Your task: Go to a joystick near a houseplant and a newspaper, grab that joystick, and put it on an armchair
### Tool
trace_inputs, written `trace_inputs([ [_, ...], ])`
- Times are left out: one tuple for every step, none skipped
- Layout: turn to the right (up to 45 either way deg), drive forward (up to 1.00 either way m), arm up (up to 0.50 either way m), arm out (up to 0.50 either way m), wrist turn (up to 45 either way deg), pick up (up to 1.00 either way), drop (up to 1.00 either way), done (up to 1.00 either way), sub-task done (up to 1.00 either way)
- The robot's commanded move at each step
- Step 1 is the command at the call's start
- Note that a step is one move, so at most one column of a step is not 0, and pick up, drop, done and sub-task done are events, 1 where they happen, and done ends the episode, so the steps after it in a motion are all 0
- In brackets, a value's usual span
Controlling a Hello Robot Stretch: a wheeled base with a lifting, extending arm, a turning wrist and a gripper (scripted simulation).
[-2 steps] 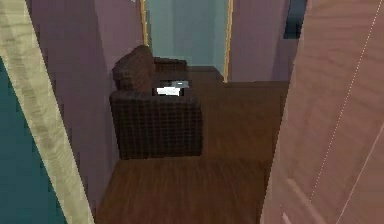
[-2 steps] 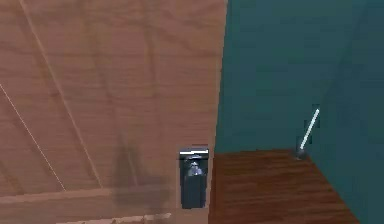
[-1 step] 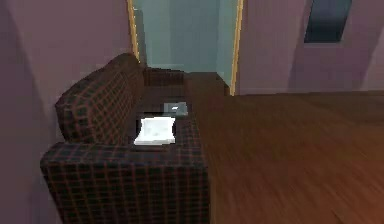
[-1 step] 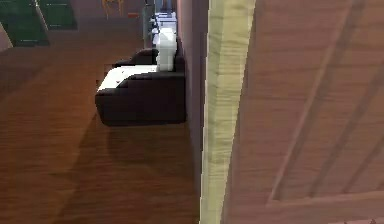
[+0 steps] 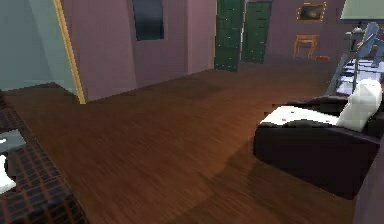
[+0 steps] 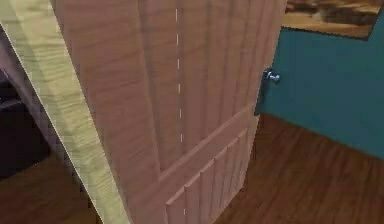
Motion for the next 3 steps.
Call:
trace_inputs([
  [0.0, 1.0, 0.0, 0.0, 0.0, 0.0, 0.0, 0.0, 0.0],
  [3.0, 0.0, 0.0, 0.0, 0.0, 0.0, 0.0, 0.0, 0.0],
  [0.0, 1.0, 0.0, 0.0, 0.0, 0.0, 0.0, 0.0, 0.0],
])
